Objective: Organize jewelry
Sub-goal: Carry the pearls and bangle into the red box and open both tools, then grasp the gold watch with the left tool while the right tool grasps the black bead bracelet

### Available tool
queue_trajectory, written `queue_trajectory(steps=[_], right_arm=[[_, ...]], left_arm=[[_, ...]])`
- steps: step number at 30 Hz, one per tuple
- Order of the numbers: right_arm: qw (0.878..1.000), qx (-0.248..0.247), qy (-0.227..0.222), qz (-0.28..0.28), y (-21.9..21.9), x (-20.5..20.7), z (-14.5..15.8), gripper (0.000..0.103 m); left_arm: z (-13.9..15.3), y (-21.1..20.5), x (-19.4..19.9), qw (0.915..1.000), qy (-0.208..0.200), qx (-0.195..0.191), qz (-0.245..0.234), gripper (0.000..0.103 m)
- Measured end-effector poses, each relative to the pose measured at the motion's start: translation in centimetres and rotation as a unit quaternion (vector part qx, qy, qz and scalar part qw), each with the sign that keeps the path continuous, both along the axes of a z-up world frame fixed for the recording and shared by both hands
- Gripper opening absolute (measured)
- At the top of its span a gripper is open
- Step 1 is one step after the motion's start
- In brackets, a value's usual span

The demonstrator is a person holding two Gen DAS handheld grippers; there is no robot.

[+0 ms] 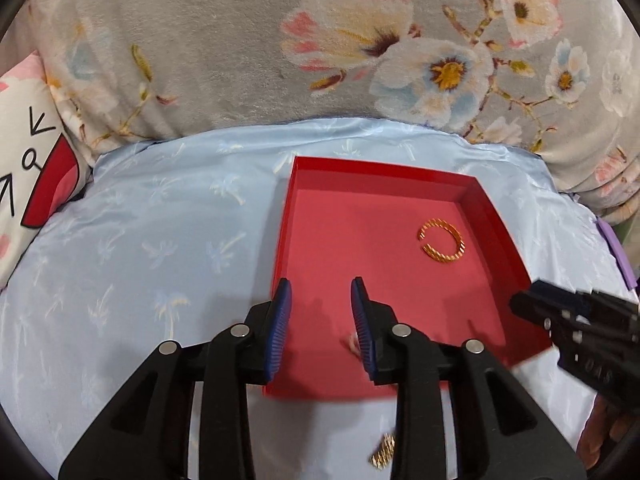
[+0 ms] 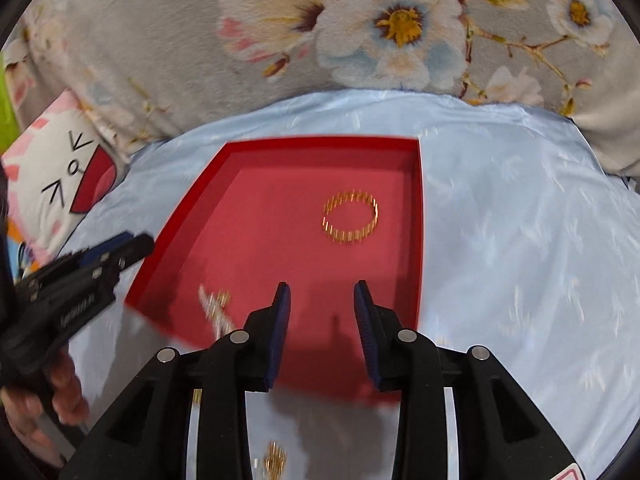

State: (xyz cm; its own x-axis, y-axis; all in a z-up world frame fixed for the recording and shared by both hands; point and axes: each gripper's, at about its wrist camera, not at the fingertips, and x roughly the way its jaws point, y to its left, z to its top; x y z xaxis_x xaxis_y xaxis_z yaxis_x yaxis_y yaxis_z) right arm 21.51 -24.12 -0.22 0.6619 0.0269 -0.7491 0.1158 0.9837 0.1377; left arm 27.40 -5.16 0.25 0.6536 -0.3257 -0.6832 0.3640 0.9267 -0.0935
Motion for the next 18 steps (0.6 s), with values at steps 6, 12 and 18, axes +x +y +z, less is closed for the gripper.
queue_trajectory(steps=[6, 12, 18], right_arm=[[1.000, 0.004, 0.021, -0.005, 0.9, -7.5, -2.1, 0.033], [0.998, 0.034, 0.038, -0.030, -0.1, -12.8, -3.6, 0.033], [0.997, 0.050, 0.044, -0.044, -0.7, -15.2, -3.9, 0.034]], left_arm=[[-1.4, 0.9, -5.4, 0.9997, 0.017, -0.007, -0.014, 0.032], [-4.1, 0.0, -8.8, 0.9981, 0.043, -0.005, -0.043, 0.048], [-6.2, -1.6, -8.6, 0.9970, 0.055, 0.012, -0.054, 0.048]])
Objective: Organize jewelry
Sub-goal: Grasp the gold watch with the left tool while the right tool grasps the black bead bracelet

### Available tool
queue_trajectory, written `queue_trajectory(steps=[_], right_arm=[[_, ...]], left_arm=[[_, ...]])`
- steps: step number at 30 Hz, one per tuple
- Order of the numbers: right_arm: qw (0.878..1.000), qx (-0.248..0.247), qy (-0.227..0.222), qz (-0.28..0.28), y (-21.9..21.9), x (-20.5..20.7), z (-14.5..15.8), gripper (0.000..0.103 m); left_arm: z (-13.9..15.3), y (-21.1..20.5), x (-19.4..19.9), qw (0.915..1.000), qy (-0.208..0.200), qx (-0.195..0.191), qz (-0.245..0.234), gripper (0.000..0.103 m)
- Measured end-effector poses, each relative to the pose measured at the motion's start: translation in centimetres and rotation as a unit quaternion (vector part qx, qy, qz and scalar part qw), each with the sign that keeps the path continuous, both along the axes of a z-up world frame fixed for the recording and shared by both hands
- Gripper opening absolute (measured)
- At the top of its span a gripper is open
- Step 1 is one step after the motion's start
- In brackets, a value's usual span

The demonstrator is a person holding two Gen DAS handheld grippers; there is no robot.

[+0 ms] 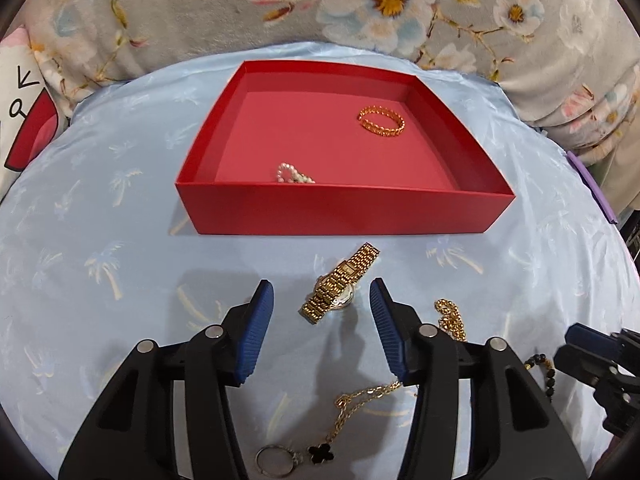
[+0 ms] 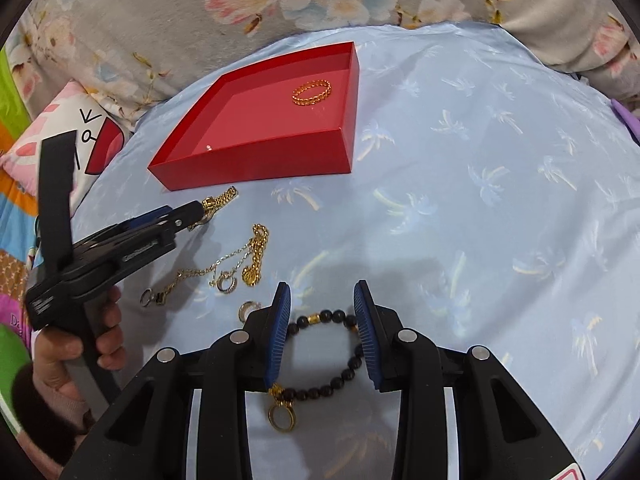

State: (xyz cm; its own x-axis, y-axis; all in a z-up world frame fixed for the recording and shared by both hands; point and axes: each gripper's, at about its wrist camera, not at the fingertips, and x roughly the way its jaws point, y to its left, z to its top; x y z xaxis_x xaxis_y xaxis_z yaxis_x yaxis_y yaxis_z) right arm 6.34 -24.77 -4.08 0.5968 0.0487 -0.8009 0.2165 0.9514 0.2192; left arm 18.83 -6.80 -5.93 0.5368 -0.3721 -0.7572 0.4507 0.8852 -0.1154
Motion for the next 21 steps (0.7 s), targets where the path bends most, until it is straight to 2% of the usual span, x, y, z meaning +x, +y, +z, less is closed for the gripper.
queue_trajectory(steps=[4, 6, 8, 13, 17, 21], right_arm=[[1.000, 0.007, 0.001, -0.004, -0.1, -0.3, -0.1, 0.034], [1.000, 0.005, 0.001, -0.003, 0.0, -0.3, -0.1, 0.034], [1.000, -0.001, 0.004, -0.003, 0.1, -0.4, -0.2, 0.034], [1.000, -0.010, 0.014, 0.002, 0.5, -1.8, -0.6, 0.034], [1.000, -0.014, 0.020, 0.003, 0.8, -3.1, -1.0, 0.034], [1.000, -0.010, 0.018, -0.005, 0.3, -3.3, -1.2, 0.034]], left_arm=[[-0.8, -0.5, 0.1, 1.0000, 0.005, 0.003, -0.005, 0.047], [-1.0, -0.6, 0.0, 1.0000, -0.001, 0.006, -0.006, 0.043], [-1.0, -0.7, 0.0, 1.0000, -0.002, 0.006, -0.007, 0.031], [-1.1, -0.4, -0.4, 0.9998, 0.011, -0.016, -0.010, 0.011], [-1.0, -0.4, -1.4, 0.9999, 0.002, -0.013, -0.005, 0.011], [-0.5, 0.2, -2.4, 0.9996, 0.005, -0.026, 0.002, 0.011]])
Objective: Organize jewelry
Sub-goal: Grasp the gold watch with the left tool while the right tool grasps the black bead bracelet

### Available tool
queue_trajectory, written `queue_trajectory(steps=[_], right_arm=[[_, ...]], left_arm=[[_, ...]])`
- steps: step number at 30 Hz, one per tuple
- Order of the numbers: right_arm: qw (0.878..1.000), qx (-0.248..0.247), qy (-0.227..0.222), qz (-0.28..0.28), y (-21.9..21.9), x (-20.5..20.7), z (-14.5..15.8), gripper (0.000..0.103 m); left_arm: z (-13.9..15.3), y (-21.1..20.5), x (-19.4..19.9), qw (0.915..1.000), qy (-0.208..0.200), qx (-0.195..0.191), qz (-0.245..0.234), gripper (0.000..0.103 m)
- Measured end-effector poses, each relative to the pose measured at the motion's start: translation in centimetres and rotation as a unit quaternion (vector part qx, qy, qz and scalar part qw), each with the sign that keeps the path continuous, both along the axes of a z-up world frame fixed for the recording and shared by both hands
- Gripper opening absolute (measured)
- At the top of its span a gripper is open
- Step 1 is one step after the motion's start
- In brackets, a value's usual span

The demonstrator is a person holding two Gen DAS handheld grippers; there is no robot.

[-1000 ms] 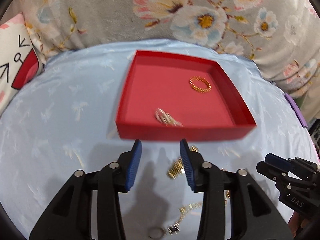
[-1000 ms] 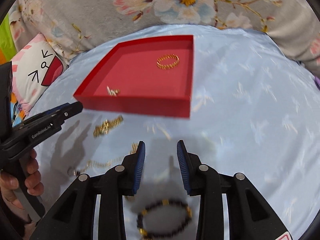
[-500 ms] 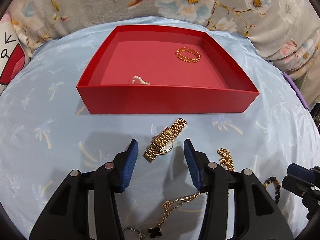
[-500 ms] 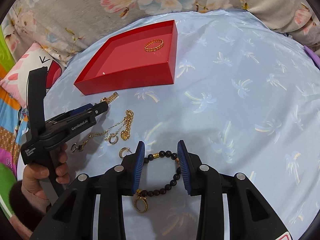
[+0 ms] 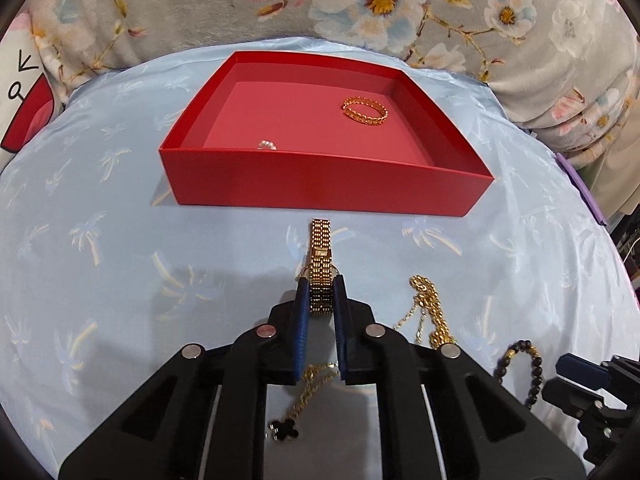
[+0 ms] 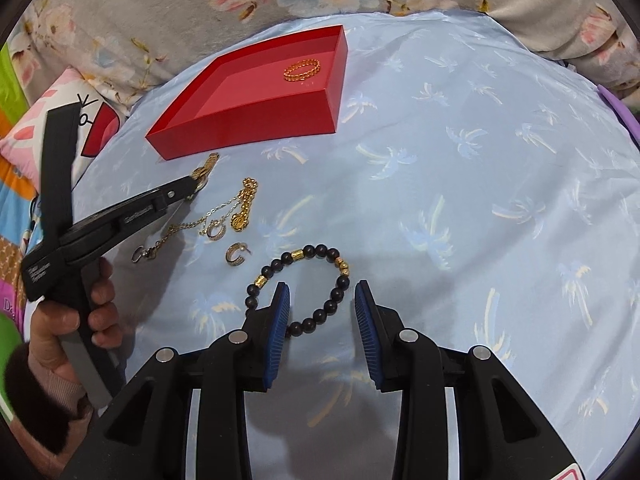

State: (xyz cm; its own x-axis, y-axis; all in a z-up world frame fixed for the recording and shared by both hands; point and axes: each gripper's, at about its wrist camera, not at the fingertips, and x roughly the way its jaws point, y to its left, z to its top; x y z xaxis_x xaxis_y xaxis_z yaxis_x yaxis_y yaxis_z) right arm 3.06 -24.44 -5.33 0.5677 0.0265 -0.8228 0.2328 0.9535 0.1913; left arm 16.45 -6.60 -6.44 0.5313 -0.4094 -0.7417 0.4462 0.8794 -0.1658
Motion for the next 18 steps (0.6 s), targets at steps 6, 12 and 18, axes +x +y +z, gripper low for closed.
queue_trajectory(steps=[6, 12, 18], right_arm=[[1.000, 0.002, 0.011, 0.002, -0.1, 0.8, -1.3, 0.028], [0.999, -0.033, 0.011, 0.002, 0.3, 0.8, -1.6, 0.007], [1.000, -0.025, -0.002, -0.006, -0.3, 0.8, -1.2, 0.007]], left_arm=[[1.4, 1.6, -1.4, 0.9998, -0.005, -0.011, 0.012, 0.011], [2.4, 3.4, -2.6, 0.9995, -0.006, -0.016, 0.025, 0.011], [3.2, 4.5, -3.4, 0.9991, -0.006, -0.024, 0.034, 0.011]])
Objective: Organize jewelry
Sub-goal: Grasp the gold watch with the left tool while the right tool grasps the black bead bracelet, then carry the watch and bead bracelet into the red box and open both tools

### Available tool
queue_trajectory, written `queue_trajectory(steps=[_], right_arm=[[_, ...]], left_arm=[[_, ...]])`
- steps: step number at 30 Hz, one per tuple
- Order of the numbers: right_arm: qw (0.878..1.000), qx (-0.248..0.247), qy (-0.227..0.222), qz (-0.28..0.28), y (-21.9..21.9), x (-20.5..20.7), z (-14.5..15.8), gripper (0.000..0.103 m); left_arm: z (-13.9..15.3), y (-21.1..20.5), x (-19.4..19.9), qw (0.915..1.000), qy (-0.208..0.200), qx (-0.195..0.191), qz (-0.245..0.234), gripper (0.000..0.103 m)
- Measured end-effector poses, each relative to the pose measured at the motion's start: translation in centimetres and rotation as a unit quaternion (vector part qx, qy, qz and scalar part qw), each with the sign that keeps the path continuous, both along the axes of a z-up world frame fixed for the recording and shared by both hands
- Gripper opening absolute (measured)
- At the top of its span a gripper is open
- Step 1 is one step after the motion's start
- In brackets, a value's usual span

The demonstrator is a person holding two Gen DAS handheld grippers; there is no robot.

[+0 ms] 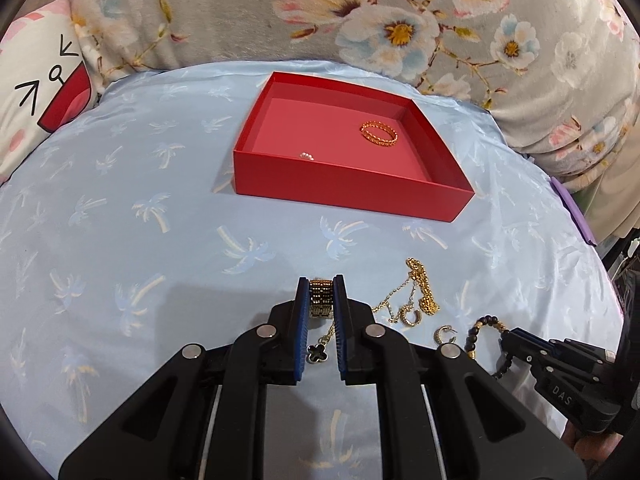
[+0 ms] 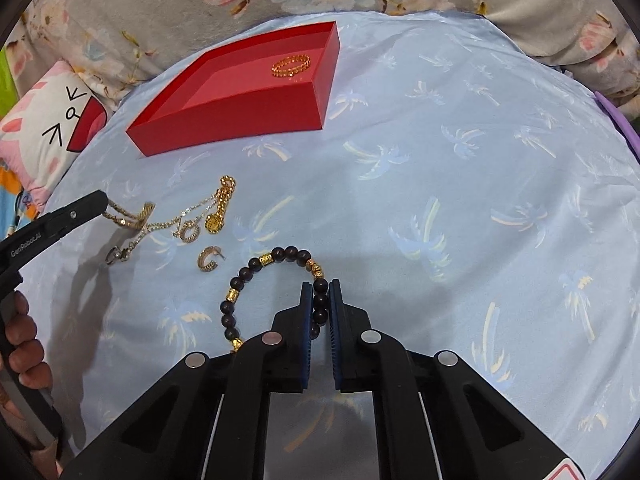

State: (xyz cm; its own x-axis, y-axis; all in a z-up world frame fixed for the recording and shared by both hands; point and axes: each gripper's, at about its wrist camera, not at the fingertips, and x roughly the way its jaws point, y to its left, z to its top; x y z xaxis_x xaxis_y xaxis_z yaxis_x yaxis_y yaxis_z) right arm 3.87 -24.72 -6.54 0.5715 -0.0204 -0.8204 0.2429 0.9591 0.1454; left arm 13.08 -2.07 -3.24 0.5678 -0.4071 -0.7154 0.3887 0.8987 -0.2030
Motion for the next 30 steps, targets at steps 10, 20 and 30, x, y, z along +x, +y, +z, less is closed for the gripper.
queue_trajectory(steps=[10, 20, 30], right_arm=[[0.998, 0.005, -0.058, 0.000, -0.5, -0.1, 4.7, 0.007], [0.994, 0.017, -0.108, 0.030, -0.8, 3.2, 9.2, 0.007], [0.987, 0.019, -0.155, 0.049, -1.3, 10.8, 13.3, 0.007]], left_arm=[[3.4, 0.9, -0.4, 0.9997, -0.016, -0.021, -0.003, 0.011], [8.5, -0.2, 2.2, 0.9969, -0.064, -0.035, -0.030, 0.011], [10.7, -3.0, 11.1, 0.9960, -0.077, -0.032, -0.034, 0.011]])
